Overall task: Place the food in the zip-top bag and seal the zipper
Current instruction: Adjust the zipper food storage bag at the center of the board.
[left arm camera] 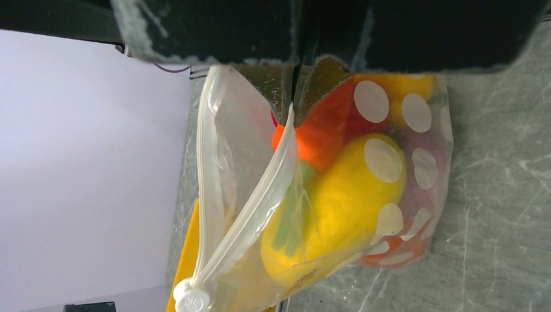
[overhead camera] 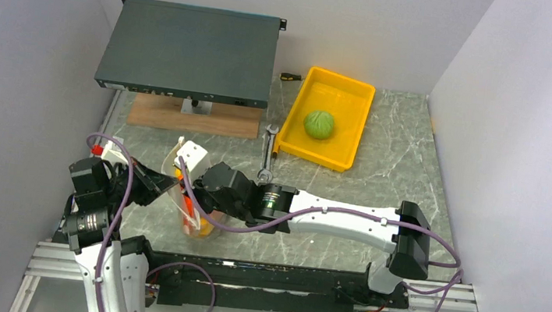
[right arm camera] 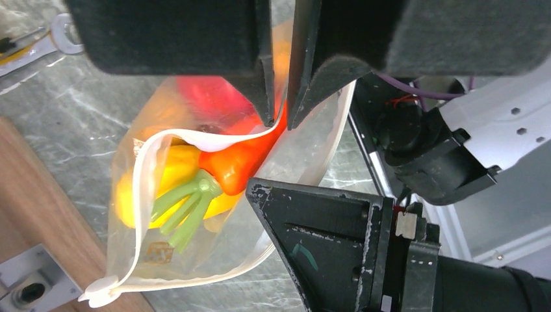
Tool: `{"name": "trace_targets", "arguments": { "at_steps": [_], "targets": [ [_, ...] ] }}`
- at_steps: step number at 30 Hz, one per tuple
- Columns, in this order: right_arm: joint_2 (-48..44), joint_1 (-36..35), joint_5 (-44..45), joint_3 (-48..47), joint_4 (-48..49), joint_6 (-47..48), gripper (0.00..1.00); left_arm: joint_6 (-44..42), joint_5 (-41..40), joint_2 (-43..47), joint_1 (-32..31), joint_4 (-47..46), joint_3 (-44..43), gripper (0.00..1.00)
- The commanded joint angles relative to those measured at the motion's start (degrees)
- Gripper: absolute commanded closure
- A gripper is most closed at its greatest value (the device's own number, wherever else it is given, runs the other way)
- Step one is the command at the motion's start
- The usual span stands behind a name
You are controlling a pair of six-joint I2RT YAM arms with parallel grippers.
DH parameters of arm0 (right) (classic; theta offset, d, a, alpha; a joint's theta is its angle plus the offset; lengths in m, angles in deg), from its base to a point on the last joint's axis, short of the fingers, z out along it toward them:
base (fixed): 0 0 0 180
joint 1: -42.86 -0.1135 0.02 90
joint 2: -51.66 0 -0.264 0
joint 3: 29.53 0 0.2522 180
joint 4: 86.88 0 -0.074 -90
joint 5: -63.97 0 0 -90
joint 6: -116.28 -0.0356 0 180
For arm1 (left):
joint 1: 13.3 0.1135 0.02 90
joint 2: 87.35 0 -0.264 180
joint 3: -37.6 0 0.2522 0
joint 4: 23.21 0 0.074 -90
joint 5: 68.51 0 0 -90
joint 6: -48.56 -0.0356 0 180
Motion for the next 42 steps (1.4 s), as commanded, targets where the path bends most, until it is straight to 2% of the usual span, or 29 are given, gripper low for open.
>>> {"name": "trace_targets", "arguments": {
  "at_steps": [1,2,4,10,14,18,25,30,34,36,37,38,41,42],
  "targets": [
    [0.74,0.08,-0.97,-1.17,2.13,-10.39,0.81,0.94,-0.32,1.1,-0.8,-0.15,-1.63,1.0],
    [0.88,-0.02,-0.5,-1.34,1.28,-11.48,0.79,0.66,-0.84,1.19,-0.89,0.26,-2.0,1.0],
    [1.55,-0.48,2.59,-2.26,-1.4,-12.78,0.66,0.21,-2.17,1.54,-0.93,1.0,-2.61,1.0],
    [5.24,-2.7,8.02,-8.19,-11.74,-13.27,0.38,0.1,-2.93,2.77,-1.01,0.89,-0.95,1.0],
    [6.36,-6.12,12.97,-10.08,-13.13,-10.87,0.25,0.35,-3.72,2.99,-1.0,1.33,-0.64,1.0],
    [7.52,-8.61,15.57,-10.89,-12.18,-8.14,0.22,0.24,-5.12,2.74,-1.08,2.06,-1.77,1.0],
    [6.0,-9.35,15.15,-7.82,-7.17,-7.35,0.2,0.05,-5.65,2.62,-1.44,2.44,-2.13,1.0],
    [9.18,-10.18,23.62,-7.51,-5.1,-4.33,0.21,0.42,-4.91,2.1,-1.71,2.38,-2.72,1.0],
    [12.08,-12.25,39.87,-7.35,-1.07,1.3,0.27,1.18,-4.92,1.5,-1.7,2.57,-4.24,1.0],
    [11.33,-12.78,41.77,-3.38,6.29,5.74,0.46,1.39,-5.79,0.91,-1.7,3.38,-5.24,1.0],
    [10.64,-12.7,41.09,-1.52,9.12,6.93,0.6,1.51,-5.9,0.75,-1.75,3.35,-5.69,0.98],
    [9.8,-12.44,40.66,0.1,11.73,8.28,0.71,1.53,-5.8,0.63,-1.7,3.2,-6.06,0.89],
    [5.5,-11.96,34.02,4.9,16.77,11.56,1.0,-1.89,-6.03,-0.18,-1.69,3.19,-8.42,0.45],
    [3.63,-11.74,32.87,7.34,18.49,13.48,1.0,-3.82,-7.31,-0.54,-1.7,4.0,-9.78,0.31]
  ]
}}
